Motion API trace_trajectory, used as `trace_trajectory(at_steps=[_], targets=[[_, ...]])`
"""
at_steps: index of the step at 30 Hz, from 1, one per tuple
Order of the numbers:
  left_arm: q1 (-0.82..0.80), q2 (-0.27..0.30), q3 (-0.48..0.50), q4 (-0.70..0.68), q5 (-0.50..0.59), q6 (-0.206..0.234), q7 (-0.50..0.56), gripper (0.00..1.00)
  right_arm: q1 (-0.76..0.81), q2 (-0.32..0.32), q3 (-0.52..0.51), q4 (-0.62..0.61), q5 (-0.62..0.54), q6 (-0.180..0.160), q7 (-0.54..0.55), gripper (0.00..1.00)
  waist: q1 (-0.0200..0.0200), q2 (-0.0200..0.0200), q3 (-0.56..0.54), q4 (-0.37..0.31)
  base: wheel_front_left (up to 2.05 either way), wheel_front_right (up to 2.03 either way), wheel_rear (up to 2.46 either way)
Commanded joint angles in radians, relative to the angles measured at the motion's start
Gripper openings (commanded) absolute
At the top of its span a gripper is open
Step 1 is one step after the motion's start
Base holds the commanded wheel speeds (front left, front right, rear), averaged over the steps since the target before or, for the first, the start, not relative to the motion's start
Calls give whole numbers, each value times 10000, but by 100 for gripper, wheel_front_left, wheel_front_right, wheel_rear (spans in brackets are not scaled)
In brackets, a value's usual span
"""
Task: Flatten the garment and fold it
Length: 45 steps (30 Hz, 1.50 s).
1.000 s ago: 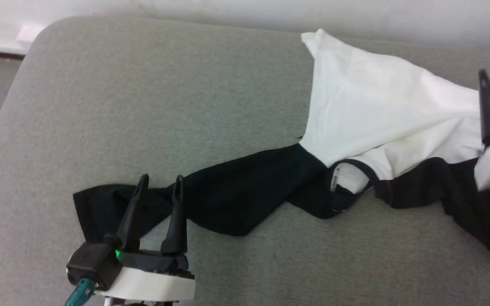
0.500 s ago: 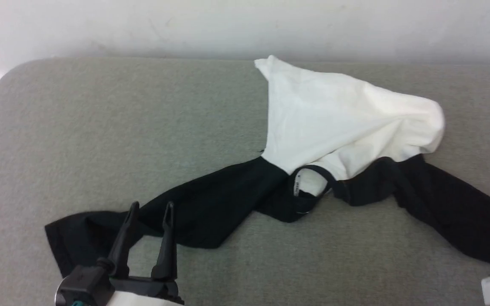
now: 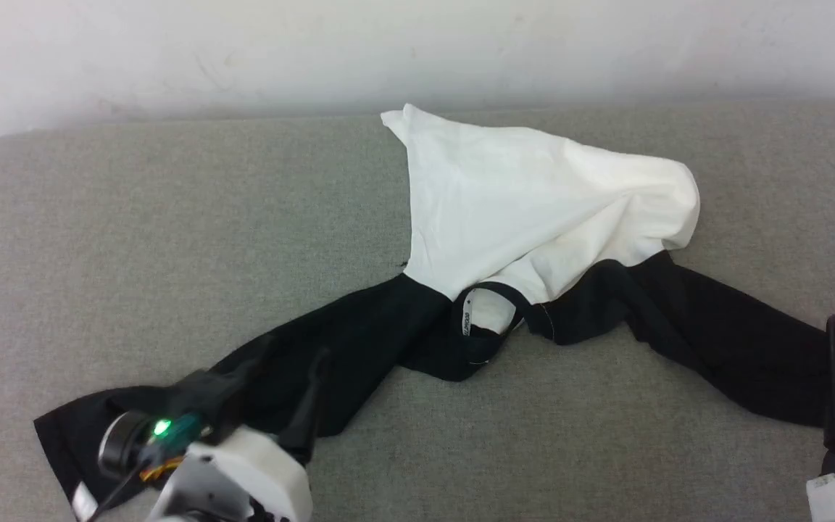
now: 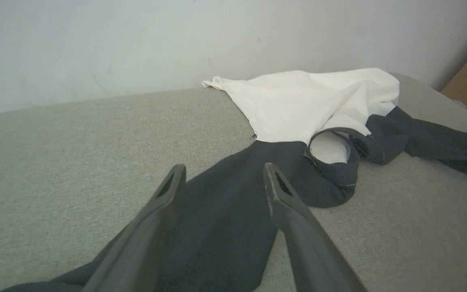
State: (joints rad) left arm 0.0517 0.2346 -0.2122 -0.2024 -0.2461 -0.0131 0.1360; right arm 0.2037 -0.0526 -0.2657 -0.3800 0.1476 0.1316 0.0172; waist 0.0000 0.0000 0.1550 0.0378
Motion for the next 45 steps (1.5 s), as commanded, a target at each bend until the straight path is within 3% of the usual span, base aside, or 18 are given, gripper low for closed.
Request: trace_trajectory(at_steps=[1,7,15,16,17,22,27,31,38,40,44,45], targets=[[-360,201,-182,172,28,-231,545,100,-67,23,24,2,73,-9,-2,100,0,0,168,-31,0,0,0],[-1293,736,-904,1095,187,-725,2356,100,-185,23,210,11,132,-9,24,100,0,0,438,-139,0,0,0],[-2013,947,-1819,2816,-72,-1059,2899,100,-323,23,379,83,207,-9,123,100,0,0,519,-359,0,0,0],[-2078,988,-1922,3038,-122,-1083,2846,36,-328,24,401,91,232,-9,138,100,0,0,525,-387,0,0,0],[-2122,1000,-1992,3192,-167,-1097,2766,0,-331,24,410,99,255,-9,146,100,0,0,523,-406,0,0,0],[-2211,1077,-1986,3523,-274,-1114,2229,0,-318,24,364,111,329,-9,143,100,0,0,517,-412,0,0,0],[-2011,966,-1369,3179,-767,-803,1419,0,-314,24,256,146,433,-9,172,100,0,0,347,-294,0,0,0],[-1521,971,-366,1771,-1578,-288,1218,0,-297,24,228,166,548,-9,172,100,0,0,270,-165,0,0,0],[77,2036,2258,-833,-2316,988,1617,0,-286,24,230,301,753,-9,63,100,0,0,452,-13,0,0,0],[548,2217,2641,-855,-2528,976,1655,0,-312,24,252,377,802,-9,20,100,0,0,554,9,0,0,0],[846,2030,2871,-109,-2808,799,1014,0,-372,24,326,482,801,-9,22,100,0,0,685,56,0,0,0],[801,1902,2846,112,-2818,789,783,35,-388,24,326,491,789,-9,30,100,0,0,701,73,0,0,0]])
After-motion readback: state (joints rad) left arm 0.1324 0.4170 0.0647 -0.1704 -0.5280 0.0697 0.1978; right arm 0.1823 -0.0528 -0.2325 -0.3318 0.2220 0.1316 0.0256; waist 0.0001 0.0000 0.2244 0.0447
